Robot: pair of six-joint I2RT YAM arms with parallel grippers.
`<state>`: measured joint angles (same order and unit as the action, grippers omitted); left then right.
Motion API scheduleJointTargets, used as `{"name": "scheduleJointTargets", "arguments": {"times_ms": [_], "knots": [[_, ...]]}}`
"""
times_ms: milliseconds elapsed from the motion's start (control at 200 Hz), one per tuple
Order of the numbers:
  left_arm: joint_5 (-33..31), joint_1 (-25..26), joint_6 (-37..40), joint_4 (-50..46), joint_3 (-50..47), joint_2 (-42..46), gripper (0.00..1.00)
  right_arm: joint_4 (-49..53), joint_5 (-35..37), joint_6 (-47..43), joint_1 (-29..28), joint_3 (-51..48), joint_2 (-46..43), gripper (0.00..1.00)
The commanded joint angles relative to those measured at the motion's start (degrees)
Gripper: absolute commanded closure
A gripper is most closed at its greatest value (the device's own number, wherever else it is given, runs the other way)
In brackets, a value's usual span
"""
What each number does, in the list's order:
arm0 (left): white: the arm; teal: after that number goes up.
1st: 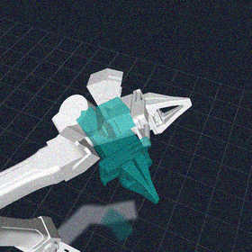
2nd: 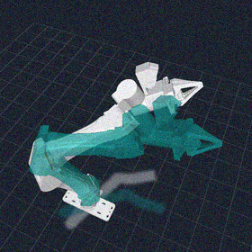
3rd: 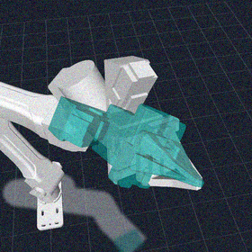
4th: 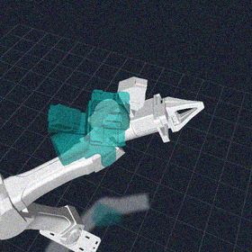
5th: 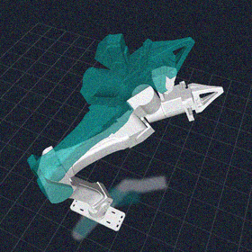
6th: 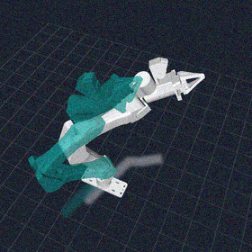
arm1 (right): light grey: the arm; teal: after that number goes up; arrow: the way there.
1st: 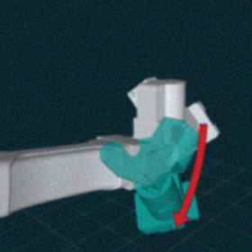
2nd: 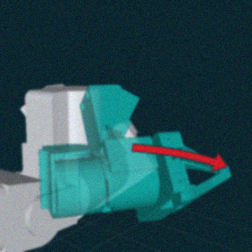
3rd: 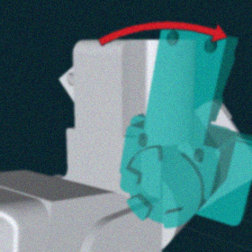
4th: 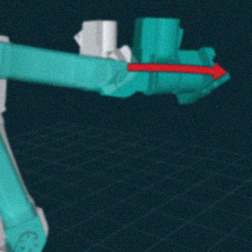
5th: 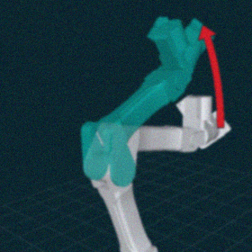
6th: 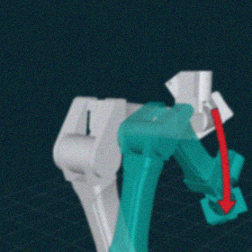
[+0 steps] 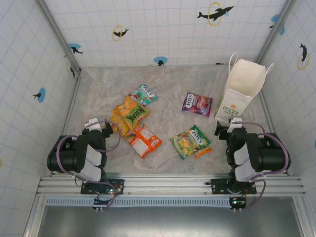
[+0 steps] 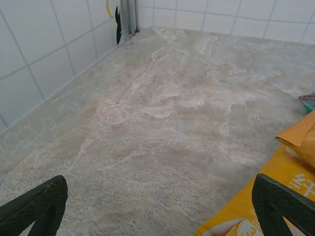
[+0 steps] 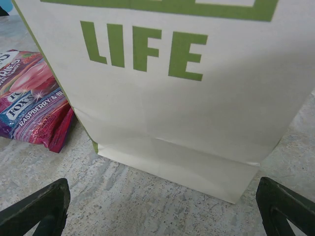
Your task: Place the snacks into the paper bag
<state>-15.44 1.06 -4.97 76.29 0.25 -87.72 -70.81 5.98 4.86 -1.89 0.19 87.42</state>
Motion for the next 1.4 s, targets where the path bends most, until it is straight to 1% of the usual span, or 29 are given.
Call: {"name": "scheduleJointTargets", "arguments": {"times_ms": [0,696,856,966,1071,1116,1136,1231,1331,1396], "knots": [[0.8,-0.4,-0.6,-0.3,-1.3,0.8,0.02,-0.9,0.6,-0.7,-0.2,-0.1,-0.4,0.01],[0.8,-0.4,-0.6,-0.2,-1.3,0.8,0.02,-1.1,0.3,-0.7,-0.1,-0.2,-0.6,0.01],[1.2,-0.4,-0.2,-0.3,-1.3,1.4,0.02,3.8,-0.6,-1.1,-0.1,1.8,-2.2,0.01],[0.4,-0.2,-0.3,-9.9,1.7,5.9,0.02,9.4,-1.0,-1.1,-0.1,3.2,-5.8,0.01],[-1.4,0.2,-0.7,-19.3,4.7,11.3,0.02,17.2,-1.3,-0.5,-0.1,4.6,-11.7,0.01],[-2.0,0.6,-1.6,-22.4,6.0,13.8,0.03,21.9,-1.4,-0.1,-0.2,5.5,-14.7,0.01],[-2.2,0.7,-2.2,-24.2,6.8,14.9,0.05,24.2,-1.5,0.1,-0.2,6.1,-16.2,0.01],[-4.3,2.9,-4.2,-37.5,13.3,18.8,0.12,34.6,-3.0,1.0,-0.3,8.5,-23.7,0.01],[-7.6,6.5,-2.7,-46.5,19.2,20.9,0.12,45.2,-4.0,2.9,-0.5,11.5,-30.9,0.01],[-7.0,7.7,-2.6,-51.2,22.6,21.9,0.13,53.2,-4.5,3.5,-0.5,14.5,-35.2,0.01]]}}
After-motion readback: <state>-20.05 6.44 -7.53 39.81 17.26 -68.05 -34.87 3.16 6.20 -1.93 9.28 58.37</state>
